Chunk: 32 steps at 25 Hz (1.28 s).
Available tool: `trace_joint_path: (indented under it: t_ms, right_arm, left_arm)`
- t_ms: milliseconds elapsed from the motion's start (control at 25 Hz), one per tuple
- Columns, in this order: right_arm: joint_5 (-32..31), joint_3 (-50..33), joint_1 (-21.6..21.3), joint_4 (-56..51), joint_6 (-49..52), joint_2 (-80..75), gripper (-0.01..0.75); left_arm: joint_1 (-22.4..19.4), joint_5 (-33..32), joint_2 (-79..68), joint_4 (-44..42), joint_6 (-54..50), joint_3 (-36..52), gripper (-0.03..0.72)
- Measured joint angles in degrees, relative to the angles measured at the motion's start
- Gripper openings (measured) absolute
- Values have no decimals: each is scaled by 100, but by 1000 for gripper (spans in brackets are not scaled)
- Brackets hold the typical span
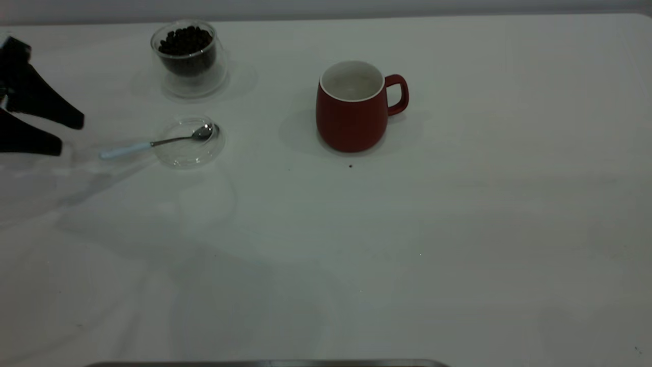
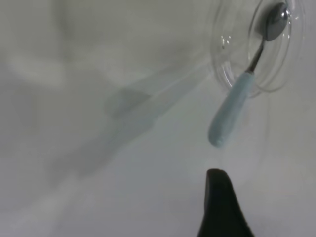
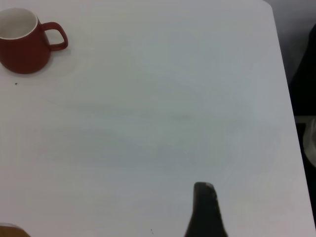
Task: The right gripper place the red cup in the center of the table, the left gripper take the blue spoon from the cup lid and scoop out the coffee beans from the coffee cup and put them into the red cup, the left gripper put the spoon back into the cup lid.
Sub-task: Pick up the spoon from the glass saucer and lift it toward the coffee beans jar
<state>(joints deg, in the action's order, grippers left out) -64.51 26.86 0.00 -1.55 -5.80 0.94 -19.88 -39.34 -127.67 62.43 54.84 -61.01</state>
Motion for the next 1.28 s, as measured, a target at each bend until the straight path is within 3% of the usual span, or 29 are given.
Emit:
trace_joint_path:
  t_ms: [400, 760, 1080, 1280]
  right_arm:
    - [0, 0, 0, 10, 0, 0, 590]
    - [0, 0, 0, 10, 0, 0, 590]
    - [0, 0, 0, 10, 0, 0, 590]
    - [0, 0, 0, 10, 0, 0, 590]
  left_arm:
    - [0, 59, -802, 1357, 1455, 0, 516]
    - [0, -668, -1489, 2704, 2607, -6, 516]
    - [0, -1231, -1904, 3277, 3025, -6, 514]
    - [0, -1365, -1960, 3501, 3151, -6, 449]
